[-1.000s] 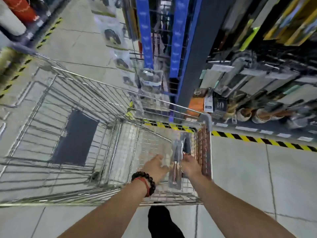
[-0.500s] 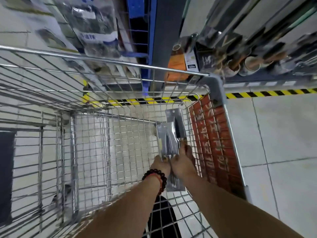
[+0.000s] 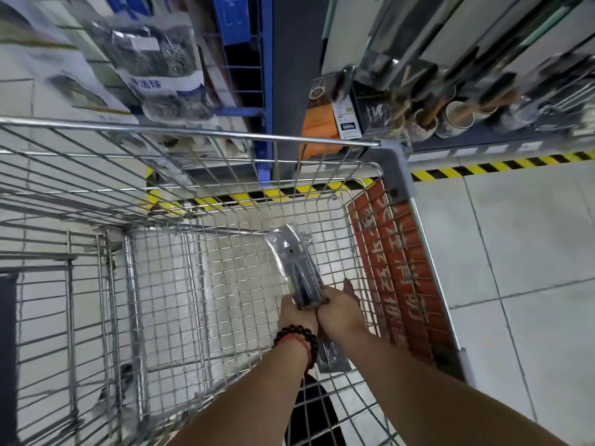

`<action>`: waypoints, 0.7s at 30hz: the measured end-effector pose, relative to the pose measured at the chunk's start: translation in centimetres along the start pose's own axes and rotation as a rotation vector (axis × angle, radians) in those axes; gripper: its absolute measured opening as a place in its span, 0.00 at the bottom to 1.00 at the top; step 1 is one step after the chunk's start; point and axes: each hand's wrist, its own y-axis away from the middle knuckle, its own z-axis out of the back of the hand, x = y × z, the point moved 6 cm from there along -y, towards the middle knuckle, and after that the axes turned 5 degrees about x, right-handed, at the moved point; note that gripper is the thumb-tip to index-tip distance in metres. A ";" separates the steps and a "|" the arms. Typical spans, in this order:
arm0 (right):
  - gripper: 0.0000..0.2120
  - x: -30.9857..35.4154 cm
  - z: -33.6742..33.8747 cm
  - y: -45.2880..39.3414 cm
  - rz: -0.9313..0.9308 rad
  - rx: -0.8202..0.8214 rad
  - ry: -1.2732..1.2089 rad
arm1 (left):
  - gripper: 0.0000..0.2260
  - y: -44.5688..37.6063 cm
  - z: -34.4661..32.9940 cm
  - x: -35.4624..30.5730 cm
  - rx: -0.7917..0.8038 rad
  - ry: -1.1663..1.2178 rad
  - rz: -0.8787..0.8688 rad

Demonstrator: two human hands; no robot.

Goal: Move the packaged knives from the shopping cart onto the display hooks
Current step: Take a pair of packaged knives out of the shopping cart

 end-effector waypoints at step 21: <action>0.04 1.9 1.5 2.5 0.025 0.286 -0.542 | 0.14 2.2 3.3 -2.5 0.444 0.376 -0.044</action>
